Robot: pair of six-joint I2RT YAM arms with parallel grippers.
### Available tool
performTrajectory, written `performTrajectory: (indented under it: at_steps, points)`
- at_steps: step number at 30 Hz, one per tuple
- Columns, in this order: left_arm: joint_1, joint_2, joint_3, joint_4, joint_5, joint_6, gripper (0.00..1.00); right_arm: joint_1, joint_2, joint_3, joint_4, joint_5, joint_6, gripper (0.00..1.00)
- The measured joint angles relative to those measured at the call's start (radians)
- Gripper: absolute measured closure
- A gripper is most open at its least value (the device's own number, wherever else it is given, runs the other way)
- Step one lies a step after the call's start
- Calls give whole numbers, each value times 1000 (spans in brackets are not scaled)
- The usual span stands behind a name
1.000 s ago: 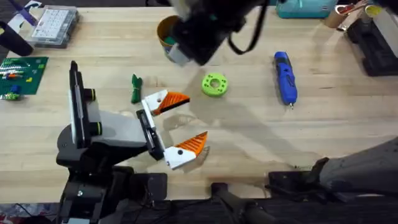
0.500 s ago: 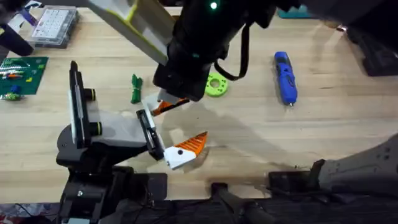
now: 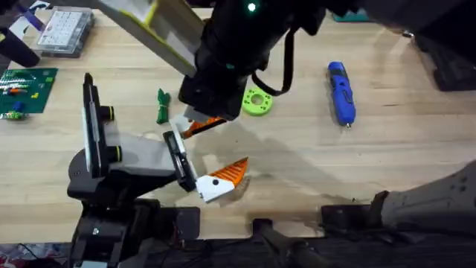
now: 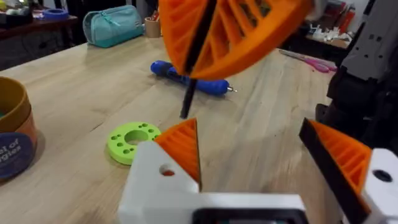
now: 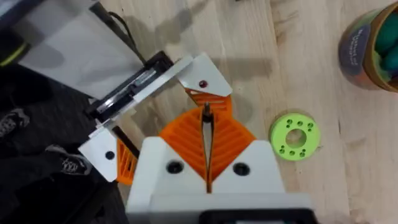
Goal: Pick up the gripper from the table and insert it into the empty holder that is missing its gripper. Then pick up a screw, insert it into the mounting hole, and use the screwdriver to tighten it. Finally, clean up the table by picking up the vegetable and placing it into the bucket.
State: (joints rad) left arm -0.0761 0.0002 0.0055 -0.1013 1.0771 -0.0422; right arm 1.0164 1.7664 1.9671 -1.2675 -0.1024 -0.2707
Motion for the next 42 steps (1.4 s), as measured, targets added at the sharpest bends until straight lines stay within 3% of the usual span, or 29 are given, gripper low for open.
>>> performTrajectory:
  at_steps: [42]
  points:
    - [0,0,0,0,0,0,14,2,60,2,27,-35,-15,994]
